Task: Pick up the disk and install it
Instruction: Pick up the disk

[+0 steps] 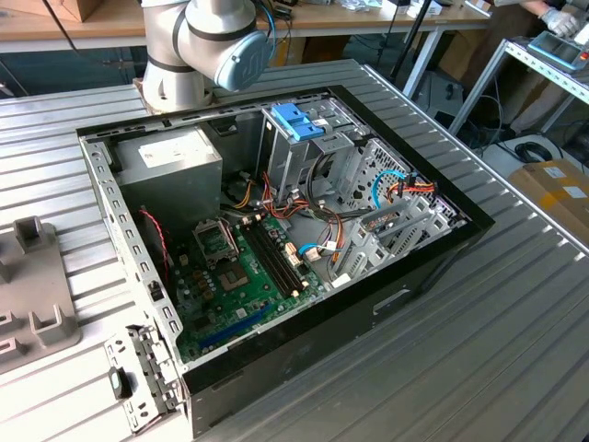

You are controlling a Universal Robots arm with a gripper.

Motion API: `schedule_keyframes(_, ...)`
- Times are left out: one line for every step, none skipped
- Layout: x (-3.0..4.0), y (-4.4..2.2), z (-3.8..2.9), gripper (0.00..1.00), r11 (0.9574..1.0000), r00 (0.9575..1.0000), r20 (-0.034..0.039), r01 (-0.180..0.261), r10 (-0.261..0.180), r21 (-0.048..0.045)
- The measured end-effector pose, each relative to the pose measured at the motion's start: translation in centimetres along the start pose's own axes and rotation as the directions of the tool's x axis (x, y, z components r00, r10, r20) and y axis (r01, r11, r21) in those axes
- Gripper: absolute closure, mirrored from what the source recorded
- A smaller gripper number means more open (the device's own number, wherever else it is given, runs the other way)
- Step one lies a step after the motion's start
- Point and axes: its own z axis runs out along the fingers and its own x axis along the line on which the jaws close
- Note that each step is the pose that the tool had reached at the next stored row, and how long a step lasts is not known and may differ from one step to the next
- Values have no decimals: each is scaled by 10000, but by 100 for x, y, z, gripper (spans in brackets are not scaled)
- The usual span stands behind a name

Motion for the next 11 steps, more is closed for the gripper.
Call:
schedule_keyframes(0,0,4,52,10000,10000,0,0,0,1)
schedule_keyframes(0,0,5,52,10000,10000,1,0,0,0)
schedule_keyframes(0,0,5,52,10000,10000,0,0,0,1)
schedule_keyframes(0,0,5,52,10000,10000,1,0,0,1)
schedule_keyframes(0,0,6,52,10000,10000,1,0,0,1)
schedule_keyframes(0,0,6,52,10000,10000,0,0,0,1)
schedule_keyframes(0,0,6,52,10000,10000,1,0,0,1)
schedule_keyframes(0,0,6,52,10000,10000,1,0,0,1)
schedule_keyframes(0,0,6,53,10000,10000,0,0,0,1)
schedule_keyframes(0,0,6,60,10000,10000,0,0,0,1)
schedule_keyframes(0,0,6,62,10000,10000,0,0,0,1)
